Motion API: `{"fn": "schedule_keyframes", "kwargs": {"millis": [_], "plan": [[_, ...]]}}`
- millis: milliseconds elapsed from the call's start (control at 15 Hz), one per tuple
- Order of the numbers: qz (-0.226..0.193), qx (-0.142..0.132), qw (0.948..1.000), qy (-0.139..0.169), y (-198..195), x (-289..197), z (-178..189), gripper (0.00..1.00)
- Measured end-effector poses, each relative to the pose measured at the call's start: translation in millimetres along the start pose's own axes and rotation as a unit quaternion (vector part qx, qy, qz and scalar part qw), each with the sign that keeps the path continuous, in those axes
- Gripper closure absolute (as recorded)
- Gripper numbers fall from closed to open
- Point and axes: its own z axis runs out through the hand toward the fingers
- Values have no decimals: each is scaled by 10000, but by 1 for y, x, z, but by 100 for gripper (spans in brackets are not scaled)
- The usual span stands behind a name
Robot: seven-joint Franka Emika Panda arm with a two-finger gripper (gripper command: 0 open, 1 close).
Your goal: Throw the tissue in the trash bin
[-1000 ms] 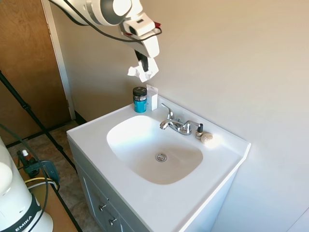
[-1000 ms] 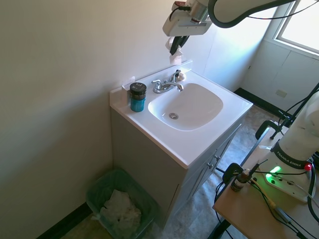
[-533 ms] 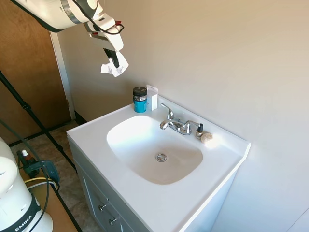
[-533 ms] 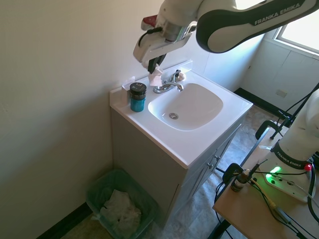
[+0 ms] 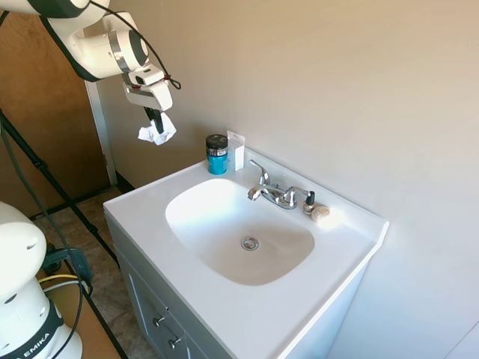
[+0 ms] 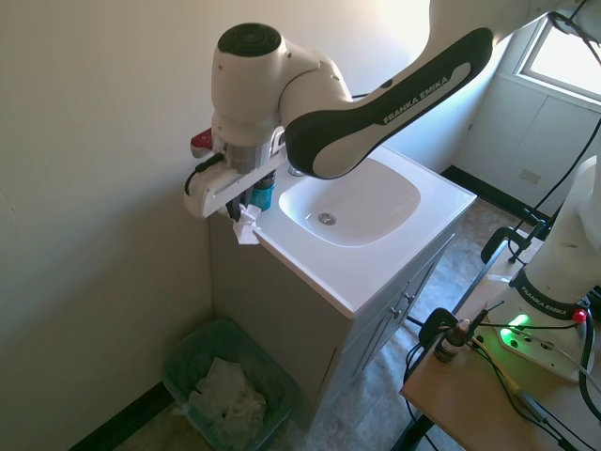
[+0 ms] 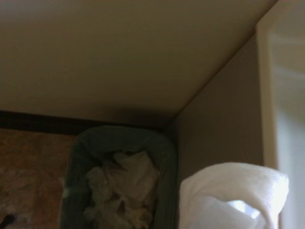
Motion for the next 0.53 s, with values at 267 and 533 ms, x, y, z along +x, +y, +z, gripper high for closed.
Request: {"fn": "schedule_keyframes", "kwargs": {"millis": [267, 533], "plan": [[48, -307, 9987, -392, -7, -4, 62, 100], [-151, -487, 9976, -472, -17, -33, 112, 0]]}}
